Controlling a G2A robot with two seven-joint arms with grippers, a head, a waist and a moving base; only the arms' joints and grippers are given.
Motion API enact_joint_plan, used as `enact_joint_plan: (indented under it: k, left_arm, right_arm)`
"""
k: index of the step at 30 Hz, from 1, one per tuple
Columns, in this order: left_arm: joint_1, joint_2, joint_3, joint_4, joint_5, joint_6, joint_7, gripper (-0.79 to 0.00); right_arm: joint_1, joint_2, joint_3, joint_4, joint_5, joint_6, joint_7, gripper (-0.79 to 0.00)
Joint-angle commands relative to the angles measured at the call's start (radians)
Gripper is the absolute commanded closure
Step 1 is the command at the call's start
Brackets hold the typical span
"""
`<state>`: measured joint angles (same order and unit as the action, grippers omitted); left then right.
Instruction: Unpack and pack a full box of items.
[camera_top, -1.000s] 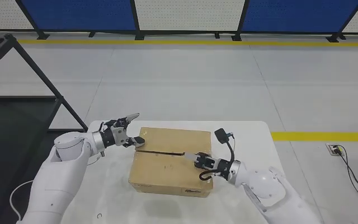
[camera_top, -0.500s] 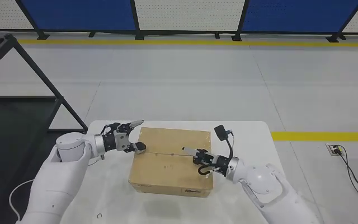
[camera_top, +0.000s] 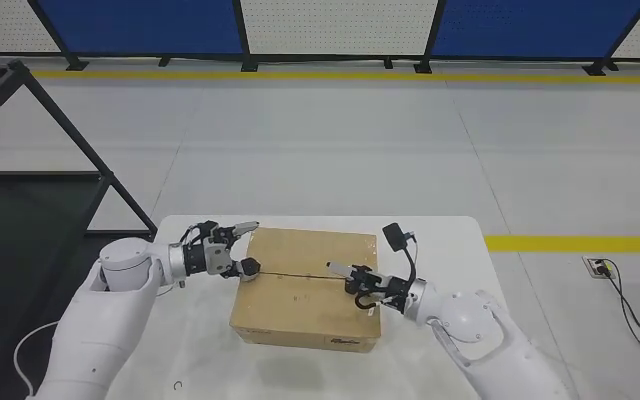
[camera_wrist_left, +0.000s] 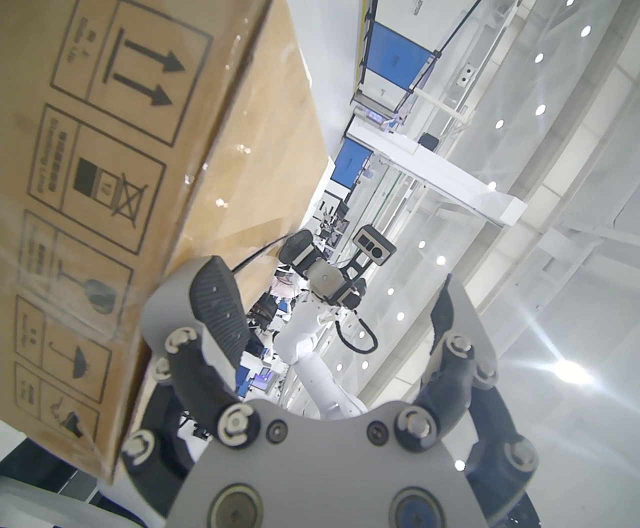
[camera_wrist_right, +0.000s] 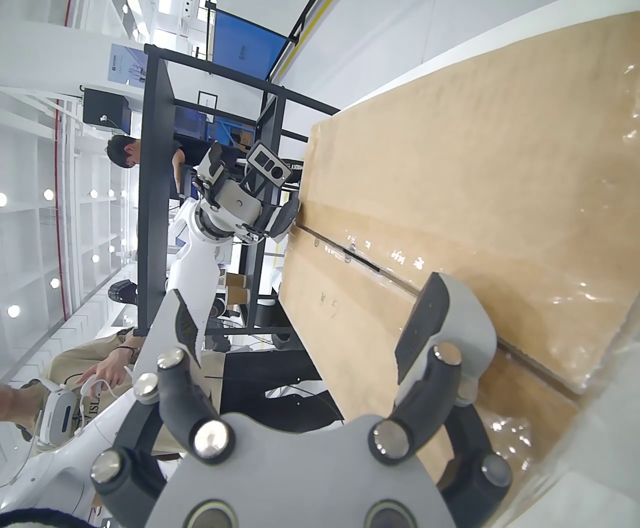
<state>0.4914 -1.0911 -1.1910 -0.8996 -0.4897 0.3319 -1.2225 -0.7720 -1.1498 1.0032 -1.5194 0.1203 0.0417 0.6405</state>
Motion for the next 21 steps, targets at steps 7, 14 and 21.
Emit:
enact_joint_plan:
  k: [7,14,21]
  left_arm:
    - [-0.002,0.005,0.007,0.007,0.012,-0.023,-0.001,-0.785]
    - [0.002,0.004,0.003,0.001,-0.022,-0.048,0.014,-0.785]
    - [0.012,-0.001,0.013,-0.022,-0.047,-0.094,0.04,-0.785]
  right_arm:
    - [-0.005,-0.003,0.014,-0.002,0.011,-0.022,0.02,-0.785]
    - [-0.047,0.008,0.064,-0.052,0.0,-0.112,0.059,-0.785]
    - [-0.078,0.014,0.094,-0.073,-0.003,-0.121,0.083,-0.785]
